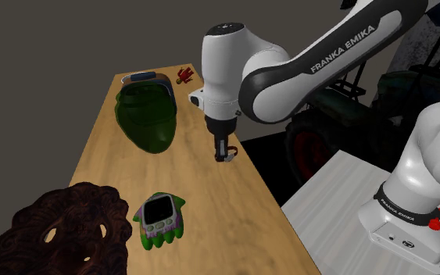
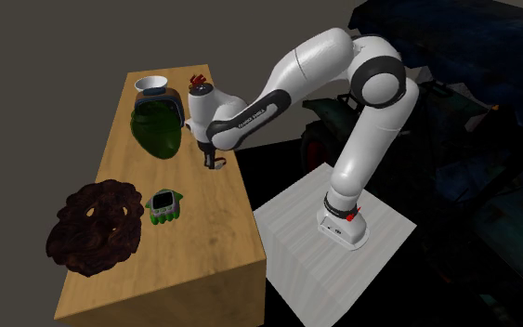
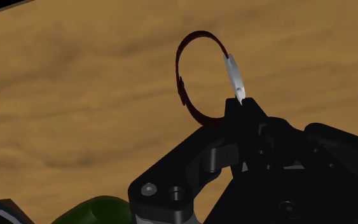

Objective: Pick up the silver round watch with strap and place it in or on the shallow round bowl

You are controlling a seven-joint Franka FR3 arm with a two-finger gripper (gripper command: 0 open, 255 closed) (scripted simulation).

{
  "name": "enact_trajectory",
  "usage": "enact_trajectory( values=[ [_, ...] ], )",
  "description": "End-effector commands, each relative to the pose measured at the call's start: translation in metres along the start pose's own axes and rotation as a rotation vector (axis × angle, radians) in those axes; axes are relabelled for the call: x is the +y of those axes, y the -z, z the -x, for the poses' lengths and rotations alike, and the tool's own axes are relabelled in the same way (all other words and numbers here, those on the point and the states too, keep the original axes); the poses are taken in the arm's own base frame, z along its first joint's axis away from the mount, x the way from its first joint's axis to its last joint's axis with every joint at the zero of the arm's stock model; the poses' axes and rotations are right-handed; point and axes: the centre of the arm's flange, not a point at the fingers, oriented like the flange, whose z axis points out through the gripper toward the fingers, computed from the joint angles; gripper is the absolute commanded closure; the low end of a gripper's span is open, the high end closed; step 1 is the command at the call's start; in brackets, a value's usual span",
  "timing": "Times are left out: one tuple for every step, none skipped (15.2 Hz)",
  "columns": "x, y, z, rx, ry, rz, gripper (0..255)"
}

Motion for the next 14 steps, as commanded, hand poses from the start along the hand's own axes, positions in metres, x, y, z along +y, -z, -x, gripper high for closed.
enact_trajectory(
  values=[
    [0.001, 0.012, -0.001, 0.000, 0.000, 0.000, 255],
    [0.001, 0.017, -0.002, 0.000, 0.000, 0.000, 255],
    [0.002, 0.022, -0.002, 0.000, 0.000, 0.000, 255],
    [0.002, 0.027, -0.003, 0.000, 0.000, 0.000, 255],
    [0.003, 0.032, -0.003, 0.000, 0.000, 0.000, 255],
    [0.003, 0.038, -0.003, 0.000, 0.000, 0.000, 255],
    [0.004, 0.043, -0.004, 0.000, 0.000, 0.000, 255],
    [0.004, 0.048, -0.004, 0.000, 0.000, 0.000, 255],
    [0.005, 0.053, -0.005, 0.000, 0.000, 0.000, 255],
    [0.005, 0.059, -0.005, 0.000, 0.000, 0.000, 255],
    [0.006, 0.064, -0.005, 0.000, 0.000, 0.000, 255],
    [0.006, 0.069, -0.006, 0.000, 0.000, 0.000, 255],
    [0.007, 0.074, -0.006, 0.000, 0.000, 0.000, 255],
    [0.007, 0.076, -0.006, 0.000, 0.000, 0.000, 255]
  ],
)
